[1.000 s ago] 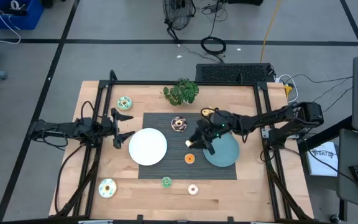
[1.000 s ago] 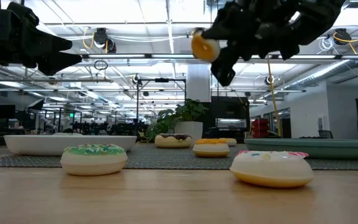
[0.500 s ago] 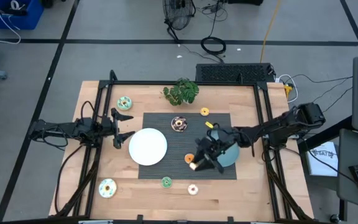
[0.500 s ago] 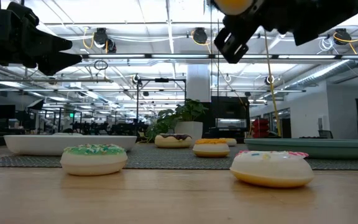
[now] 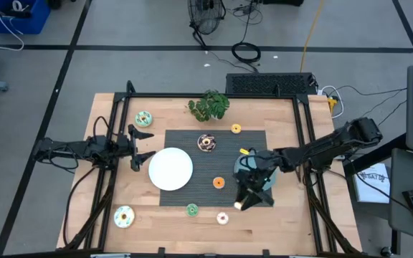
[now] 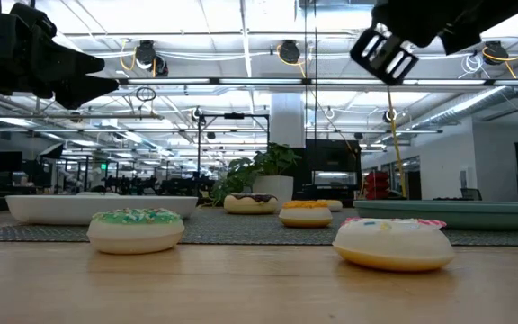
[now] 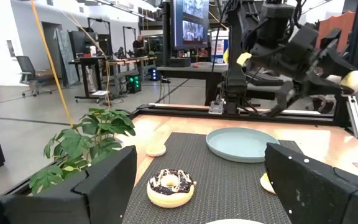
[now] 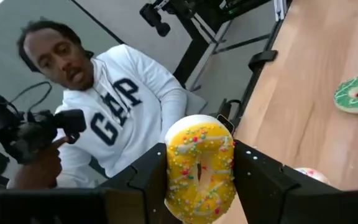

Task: Pick & Place donuts
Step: Put the top small yellow doughnut on top of the blue plate, then put the small yellow doughnut on top of the blue plate

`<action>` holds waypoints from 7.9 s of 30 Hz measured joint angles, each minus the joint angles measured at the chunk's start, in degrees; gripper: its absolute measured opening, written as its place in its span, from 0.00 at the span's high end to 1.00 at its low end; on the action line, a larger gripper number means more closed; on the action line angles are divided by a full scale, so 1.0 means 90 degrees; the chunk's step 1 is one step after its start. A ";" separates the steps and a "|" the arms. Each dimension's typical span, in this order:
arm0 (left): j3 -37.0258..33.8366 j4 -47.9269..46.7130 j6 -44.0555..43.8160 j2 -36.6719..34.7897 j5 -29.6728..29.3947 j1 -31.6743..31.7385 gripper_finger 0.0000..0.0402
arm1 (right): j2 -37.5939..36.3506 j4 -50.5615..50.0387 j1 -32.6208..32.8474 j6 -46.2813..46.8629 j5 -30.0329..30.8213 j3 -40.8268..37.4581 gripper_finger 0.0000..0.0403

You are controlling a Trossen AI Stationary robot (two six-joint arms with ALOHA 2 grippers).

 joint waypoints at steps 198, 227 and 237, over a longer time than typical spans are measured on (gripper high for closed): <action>0.0000 0.0000 0.0000 -0.0002 0.0002 0.0000 0.13 | 0.2003 -0.3489 -0.4393 -0.2753 0.5013 0.0969 0.46; 0.0000 0.0000 0.0000 0.0000 0.0004 0.0000 0.13 | 0.2001 -0.3494 -0.4379 -0.2753 0.4990 0.0966 0.61; 0.0000 0.0000 -0.0001 0.0000 0.0005 0.0000 0.13 | 0.2001 -0.3494 -0.4379 -0.2753 0.4988 0.0966 0.61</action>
